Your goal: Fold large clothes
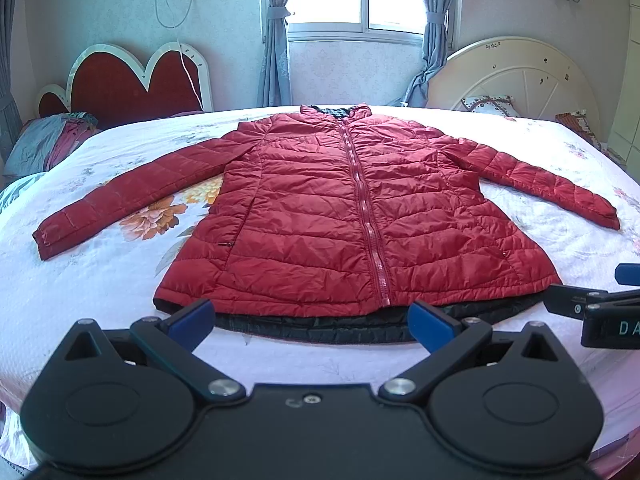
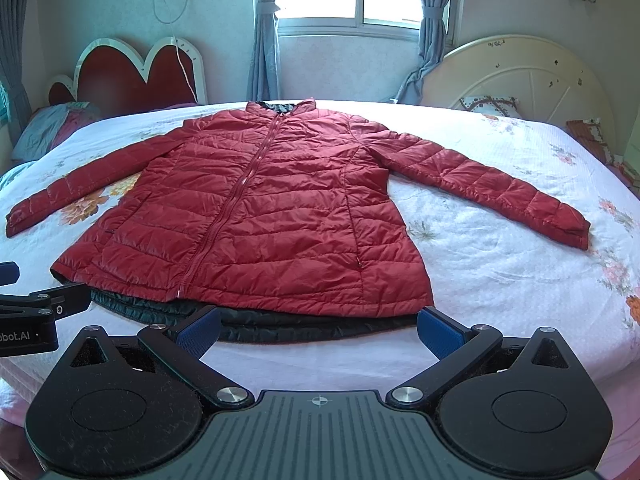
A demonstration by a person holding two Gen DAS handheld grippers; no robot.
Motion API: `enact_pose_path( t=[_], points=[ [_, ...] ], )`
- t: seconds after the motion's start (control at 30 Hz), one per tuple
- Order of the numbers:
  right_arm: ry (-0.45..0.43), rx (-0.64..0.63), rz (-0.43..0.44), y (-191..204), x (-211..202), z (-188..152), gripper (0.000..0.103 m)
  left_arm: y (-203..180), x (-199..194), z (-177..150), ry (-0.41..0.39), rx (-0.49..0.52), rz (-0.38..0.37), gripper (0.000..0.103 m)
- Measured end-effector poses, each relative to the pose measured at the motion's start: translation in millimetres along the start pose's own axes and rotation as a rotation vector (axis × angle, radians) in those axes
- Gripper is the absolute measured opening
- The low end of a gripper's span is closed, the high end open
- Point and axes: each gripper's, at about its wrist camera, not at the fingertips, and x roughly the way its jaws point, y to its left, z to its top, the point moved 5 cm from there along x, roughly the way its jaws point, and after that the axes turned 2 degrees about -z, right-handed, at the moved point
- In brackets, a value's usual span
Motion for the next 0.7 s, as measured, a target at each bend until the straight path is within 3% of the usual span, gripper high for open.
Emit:
enact_pose_path(
  t=[0.7],
  points=[
    [-0.003, 0.000, 0.005, 0.2, 1.4, 4.0, 0.103, 6.3, 0.0, 2.7, 0.001, -0.002, -0.002, 0.103]
  ],
)
